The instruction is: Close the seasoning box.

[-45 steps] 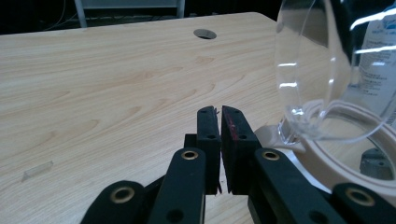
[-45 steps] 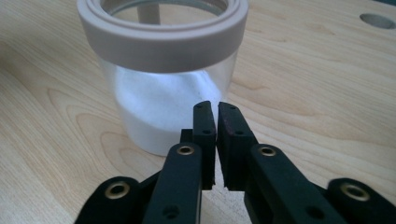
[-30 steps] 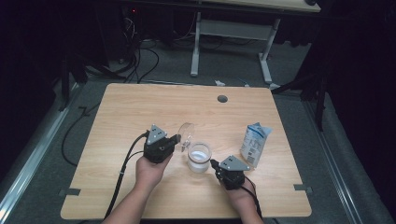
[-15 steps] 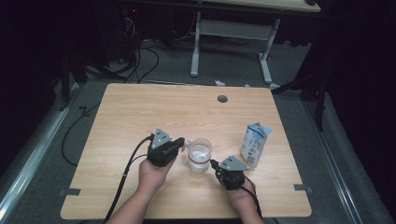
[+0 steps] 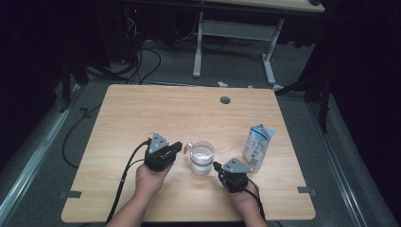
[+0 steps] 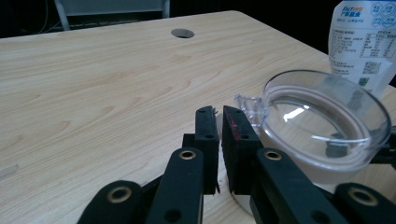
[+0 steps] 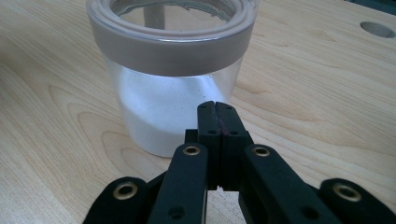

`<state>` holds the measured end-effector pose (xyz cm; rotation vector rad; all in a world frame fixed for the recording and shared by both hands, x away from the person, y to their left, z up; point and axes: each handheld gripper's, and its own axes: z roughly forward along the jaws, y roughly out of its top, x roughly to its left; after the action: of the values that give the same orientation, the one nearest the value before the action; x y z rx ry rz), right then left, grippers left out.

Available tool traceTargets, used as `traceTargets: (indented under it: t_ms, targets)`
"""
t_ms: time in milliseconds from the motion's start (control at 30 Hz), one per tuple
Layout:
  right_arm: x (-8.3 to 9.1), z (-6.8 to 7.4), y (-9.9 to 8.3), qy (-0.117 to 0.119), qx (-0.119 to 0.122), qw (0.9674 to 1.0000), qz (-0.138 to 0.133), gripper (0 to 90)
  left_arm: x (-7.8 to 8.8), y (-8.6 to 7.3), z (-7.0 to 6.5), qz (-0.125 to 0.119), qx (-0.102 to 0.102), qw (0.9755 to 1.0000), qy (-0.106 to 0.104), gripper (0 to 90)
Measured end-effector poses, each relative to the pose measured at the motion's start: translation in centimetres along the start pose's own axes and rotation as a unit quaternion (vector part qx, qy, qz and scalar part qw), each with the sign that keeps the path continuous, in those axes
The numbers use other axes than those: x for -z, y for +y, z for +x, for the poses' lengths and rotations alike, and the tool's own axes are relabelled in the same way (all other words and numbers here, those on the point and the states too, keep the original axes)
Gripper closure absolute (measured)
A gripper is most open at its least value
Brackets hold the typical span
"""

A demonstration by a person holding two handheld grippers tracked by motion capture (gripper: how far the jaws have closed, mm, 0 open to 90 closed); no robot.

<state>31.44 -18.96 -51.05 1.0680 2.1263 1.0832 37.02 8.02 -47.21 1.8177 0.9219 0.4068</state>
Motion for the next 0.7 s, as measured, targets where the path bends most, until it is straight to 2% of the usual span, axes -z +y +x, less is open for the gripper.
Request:
traceTargets:
  t_ms: [100, 300, 333, 433, 500, 533, 567, 600, 633, 667, 700]
  targets:
    - [0.1, -0.1, 0.0, -0.002, -0.002, 1.0, -0.001, 89.9, 0.5, -0.9, 0.6, 0.007, 0.0, 1.0, 0.006, 83.5]
    - [0.1, -0.4, -0.1, -0.004, -0.005, 1.0, -0.002, 89.9, 1.8, -3.9, 2.2, 0.027, 0.006, 0.9994, 0.022, 82.1]
    - [0.1, -0.5, -0.1, -0.004, -0.006, 1.0, -0.002, 89.9, 1.8, -4.4, 2.2, 0.017, 0.029, 0.9992, 0.023, 82.1]
    - [0.2, -0.6, -0.1, -0.005, -0.008, 1.0, -0.002, 89.9, 2.8, -5.6, 2.9, 0.022, 0.031, 0.9988, 0.029, 82.0]
    - [0.2, -0.7, -0.2, -0.005, -0.01, 0.9999, -0.004, 89.9, 3.5, -6.1, 3.4, 0.017, 0.038, 0.9986, 0.034, 81.4]
    - [0.2, -0.8, -0.2, -0.007, -0.013, 0.9999, -0.002, 89.9, 3.8, -6.3, 3.6, 0.011, 0.046, 0.9982, 0.037, 81.1]
    - [0.2, -0.8, -0.3, -0.008, -0.012, 0.9999, -0.001, 89.9, 4.0, -6.5, 3.5, -0.01, 0.077, 0.9962, 0.039, 80.5]
    - [0.2, -0.9, -0.3, -0.007, -0.014, 0.9999, 0.0, 89.9, 4.1, -6.6, 3.5, -0.028, 0.106, 0.9931, 0.042, 80.1]
    - [0.2, -0.9, -0.4, -0.008, -0.015, 0.9999, -0.001, 89.9, 5.1, -6.7, 4.7, 0.021, 0.049, 0.9973, 0.05, 79.7]
    - [0.2, -1.0, -0.4, -0.009, -0.015, 0.9998, -0.001, 89.9, 5.9, -6.7, 5.7, 0.052, 0.013, 0.997, 0.056, 78.0]
    - [0.2, -1.1, -0.4, -0.01, -0.019, 0.9998, -0.001, 89.9, 6.2, -6.8, 5.9, 0.055, 0.011, 0.9966, 0.061, 76.1]
